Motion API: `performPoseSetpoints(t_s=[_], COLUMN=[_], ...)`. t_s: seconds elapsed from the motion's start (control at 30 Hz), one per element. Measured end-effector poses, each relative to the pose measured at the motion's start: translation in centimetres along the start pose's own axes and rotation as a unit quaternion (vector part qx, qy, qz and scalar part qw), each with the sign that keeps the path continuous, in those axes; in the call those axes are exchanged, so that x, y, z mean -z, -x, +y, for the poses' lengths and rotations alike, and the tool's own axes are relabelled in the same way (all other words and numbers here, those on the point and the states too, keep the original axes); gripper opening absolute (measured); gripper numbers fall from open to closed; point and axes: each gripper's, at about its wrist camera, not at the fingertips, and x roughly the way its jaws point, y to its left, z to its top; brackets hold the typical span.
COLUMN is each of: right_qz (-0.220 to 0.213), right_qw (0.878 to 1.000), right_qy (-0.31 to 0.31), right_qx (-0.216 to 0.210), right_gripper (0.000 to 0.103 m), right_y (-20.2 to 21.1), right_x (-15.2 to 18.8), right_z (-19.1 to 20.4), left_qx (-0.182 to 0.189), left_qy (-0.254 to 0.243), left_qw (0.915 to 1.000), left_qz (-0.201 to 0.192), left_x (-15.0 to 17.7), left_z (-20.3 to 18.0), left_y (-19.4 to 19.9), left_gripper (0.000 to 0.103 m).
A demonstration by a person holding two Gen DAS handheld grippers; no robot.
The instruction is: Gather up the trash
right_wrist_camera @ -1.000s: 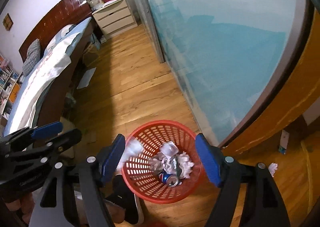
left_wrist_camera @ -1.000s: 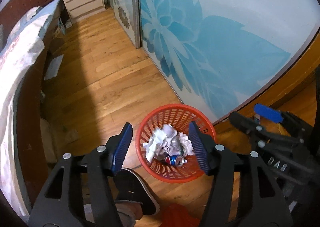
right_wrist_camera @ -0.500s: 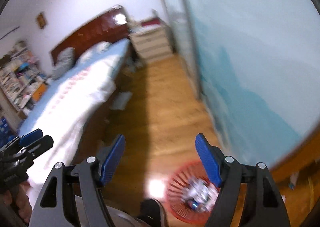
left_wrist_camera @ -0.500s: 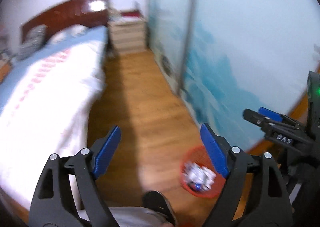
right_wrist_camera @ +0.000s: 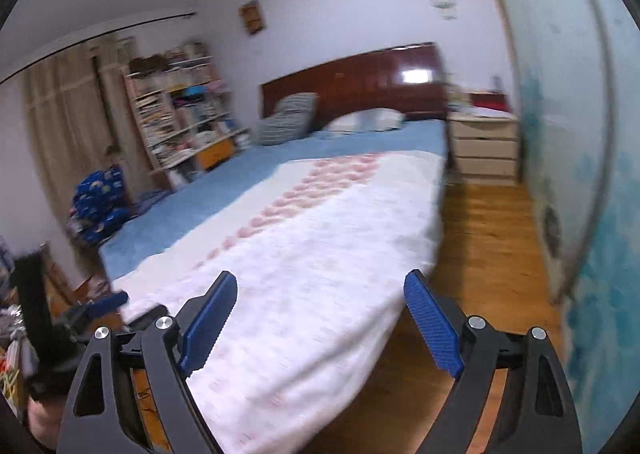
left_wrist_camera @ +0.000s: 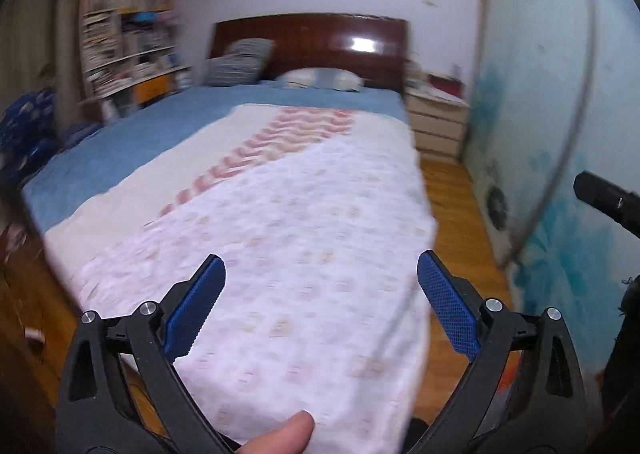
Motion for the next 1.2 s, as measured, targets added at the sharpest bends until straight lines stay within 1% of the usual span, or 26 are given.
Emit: performPoseSetpoints(t_s=[0.07,0.13,0.17,0.23,0.3,0.4,0.57,0.67,0.8,1.0,1.2], right_qz=[0.002,0.004,0.004,0.007,0.022,0.068,0.086,0.099,0.110,0.113,0.113], right_qw=[1.000,1.000,0.999,0.999,0.999,0.997,0.996,0.995,0.994,0.994,0.993], right_qy=[0.020,0.024,0.027,0.037,0.043,0.036,0.032,0.025,0.011,0.014,-0.003], right_qx=[-0.006,-0.013,-0.015,-0.013,-0.010,-0.006,-0.011,-0.008,-0.003,-0.005,-0.016], right_gripper=[0.087,0.087,0.088,0.088,0.088,0.088,0.088,0.088,0.088,0.088,0.088], right_y=[-2.6,-4.4,-5.3,-6.8,-8.6,-11.8,-14.6,-15.9,-16.6,-16.6,-16.0], right_x=[-0.3,0.0,0.6,2.3,3.9,5.4,6.1,6.5,6.8,7.1,7.1], right_z=[2.7,4.4,5.0,5.9,5.8,5.8,4.9,4.5,3.9,4.0,3.6], left_qx=[-0.004,-0.009,-0.012,-0.004,-0.010,-0.007,-0.011,-0.016,-0.017,-0.011,-0.011], left_qy=[0.018,0.026,0.026,0.023,0.019,0.025,0.032,0.038,0.041,0.040,0.046], left_qw=[0.9998,0.9996,0.9996,0.9996,0.9994,0.9990,0.9980,0.9970,0.9966,0.9965,0.9963], left_qz=[0.002,0.003,0.005,0.015,0.026,0.035,0.054,0.066,0.070,0.072,0.072], left_x=[0.5,1.2,1.4,1.8,1.9,2.1,2.3,2.7,3.0,3.2,3.3], left_z=[2.1,3.6,4.0,5.0,5.5,5.8,6.0,6.2,6.2,6.3,6.6], left_y=[-0.8,-2.1,-2.8,-3.6,-4.9,-5.7,-7.5,-8.2,-8.4,-8.0,-7.5], left_gripper=[0.097,0.097,0.097,0.097,0.097,0.097,0.097,0.097,0.097,0.097,0.097])
